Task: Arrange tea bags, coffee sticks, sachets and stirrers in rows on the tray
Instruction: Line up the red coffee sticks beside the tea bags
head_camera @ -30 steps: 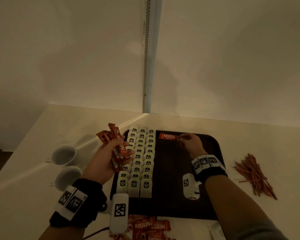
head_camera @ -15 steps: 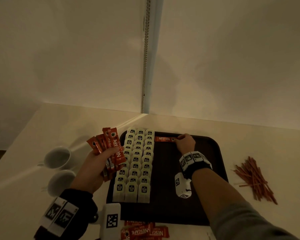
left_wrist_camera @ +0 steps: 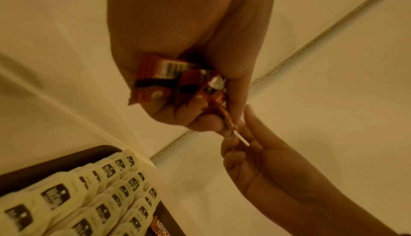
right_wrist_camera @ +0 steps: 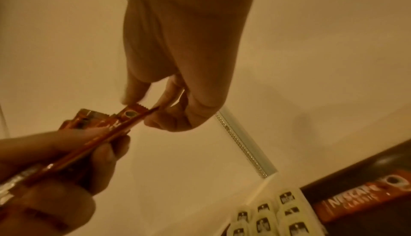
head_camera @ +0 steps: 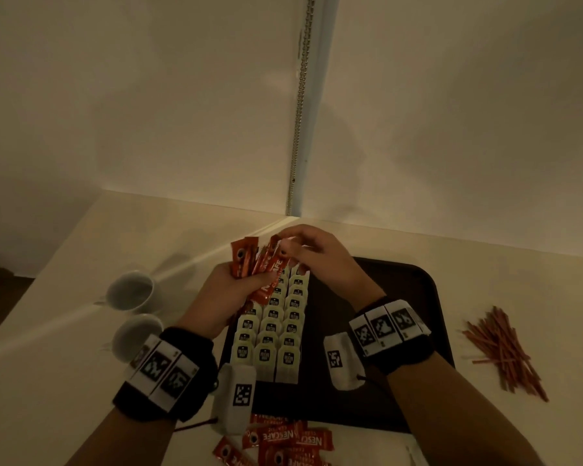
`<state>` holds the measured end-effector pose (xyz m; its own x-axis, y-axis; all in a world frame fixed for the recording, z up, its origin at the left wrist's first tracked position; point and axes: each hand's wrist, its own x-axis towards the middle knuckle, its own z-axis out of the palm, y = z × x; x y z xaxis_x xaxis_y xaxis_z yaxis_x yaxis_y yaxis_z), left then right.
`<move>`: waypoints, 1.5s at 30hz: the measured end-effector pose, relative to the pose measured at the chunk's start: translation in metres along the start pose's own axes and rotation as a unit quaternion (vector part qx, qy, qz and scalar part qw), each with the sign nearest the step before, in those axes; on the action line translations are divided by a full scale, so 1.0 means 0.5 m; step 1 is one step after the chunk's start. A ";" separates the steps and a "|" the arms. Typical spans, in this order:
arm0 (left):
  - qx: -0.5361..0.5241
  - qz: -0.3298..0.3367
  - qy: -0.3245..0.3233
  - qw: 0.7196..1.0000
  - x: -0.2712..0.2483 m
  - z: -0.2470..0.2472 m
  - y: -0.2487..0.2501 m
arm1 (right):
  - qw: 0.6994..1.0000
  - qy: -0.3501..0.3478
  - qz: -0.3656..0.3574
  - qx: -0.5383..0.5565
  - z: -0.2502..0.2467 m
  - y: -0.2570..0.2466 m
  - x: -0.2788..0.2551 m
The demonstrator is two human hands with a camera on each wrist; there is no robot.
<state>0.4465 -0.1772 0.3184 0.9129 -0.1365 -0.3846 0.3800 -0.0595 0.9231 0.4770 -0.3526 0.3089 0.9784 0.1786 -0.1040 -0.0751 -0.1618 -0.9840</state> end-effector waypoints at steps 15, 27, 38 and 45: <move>-0.026 0.135 0.098 0.986 -0.019 0.010 0.049 | 0.976 0.031 0.016 0.216 0.028 -0.001 -0.051; 0.018 0.144 0.095 0.985 -0.015 0.016 0.040 | 0.964 0.044 0.016 0.262 0.027 -0.003 -0.055; -0.048 0.096 0.126 0.986 0.000 0.013 0.013 | 0.980 0.007 0.052 0.191 -0.007 0.003 -0.059; -0.161 0.023 0.084 0.983 0.004 -0.003 0.004 | 0.983 0.152 0.061 0.082 -0.101 0.041 -0.033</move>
<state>0.4493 -0.1759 0.3195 0.9314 0.0360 -0.3623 0.3409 0.2626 0.9027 0.4691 -0.4081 0.2977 0.9707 -0.1351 -0.1985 -0.2005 -0.0007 -0.9797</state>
